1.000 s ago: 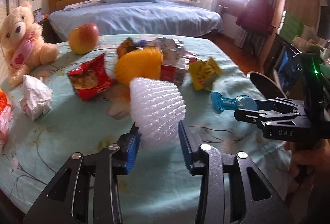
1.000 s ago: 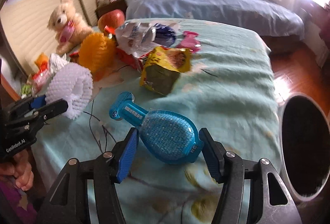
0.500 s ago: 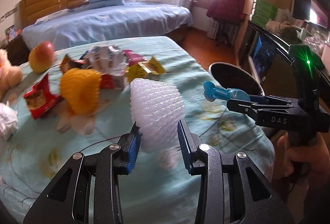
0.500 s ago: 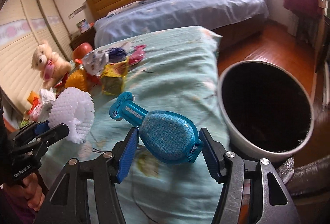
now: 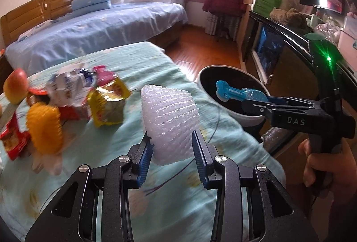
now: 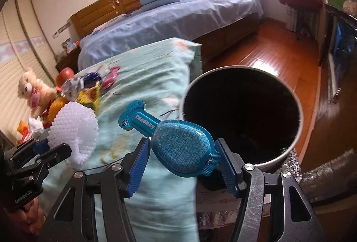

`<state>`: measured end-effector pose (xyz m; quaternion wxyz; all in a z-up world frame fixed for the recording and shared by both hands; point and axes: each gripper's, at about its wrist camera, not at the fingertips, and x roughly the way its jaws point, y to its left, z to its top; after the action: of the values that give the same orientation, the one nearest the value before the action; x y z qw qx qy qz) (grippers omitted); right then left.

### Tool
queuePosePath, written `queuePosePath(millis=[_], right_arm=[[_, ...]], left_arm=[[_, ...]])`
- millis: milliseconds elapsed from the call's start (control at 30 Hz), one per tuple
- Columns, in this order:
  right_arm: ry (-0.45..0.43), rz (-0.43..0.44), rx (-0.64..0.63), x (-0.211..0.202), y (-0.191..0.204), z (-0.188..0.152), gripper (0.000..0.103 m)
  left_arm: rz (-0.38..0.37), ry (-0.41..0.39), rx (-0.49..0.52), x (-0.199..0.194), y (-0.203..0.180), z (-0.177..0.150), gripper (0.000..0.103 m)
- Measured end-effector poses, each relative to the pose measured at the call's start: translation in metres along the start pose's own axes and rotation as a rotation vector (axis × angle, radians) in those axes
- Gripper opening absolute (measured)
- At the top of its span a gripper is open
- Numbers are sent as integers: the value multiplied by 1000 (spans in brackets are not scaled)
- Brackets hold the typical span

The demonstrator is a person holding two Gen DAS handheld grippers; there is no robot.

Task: Collect trash
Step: 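Carry the blue brush over the bin and open the right tool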

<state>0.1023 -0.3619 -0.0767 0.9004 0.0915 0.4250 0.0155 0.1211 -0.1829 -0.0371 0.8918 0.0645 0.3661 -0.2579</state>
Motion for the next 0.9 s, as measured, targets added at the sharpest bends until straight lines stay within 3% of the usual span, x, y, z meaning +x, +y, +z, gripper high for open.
queuePosePath(millis=[567, 900], right_arm=[[-13, -120, 97, 11, -65, 22, 61], [3, -137, 115, 23, -88, 33, 61]], left_arm=[[-115, 57, 37, 55, -47, 46, 34], [-130, 99, 64, 85, -67, 60, 34]])
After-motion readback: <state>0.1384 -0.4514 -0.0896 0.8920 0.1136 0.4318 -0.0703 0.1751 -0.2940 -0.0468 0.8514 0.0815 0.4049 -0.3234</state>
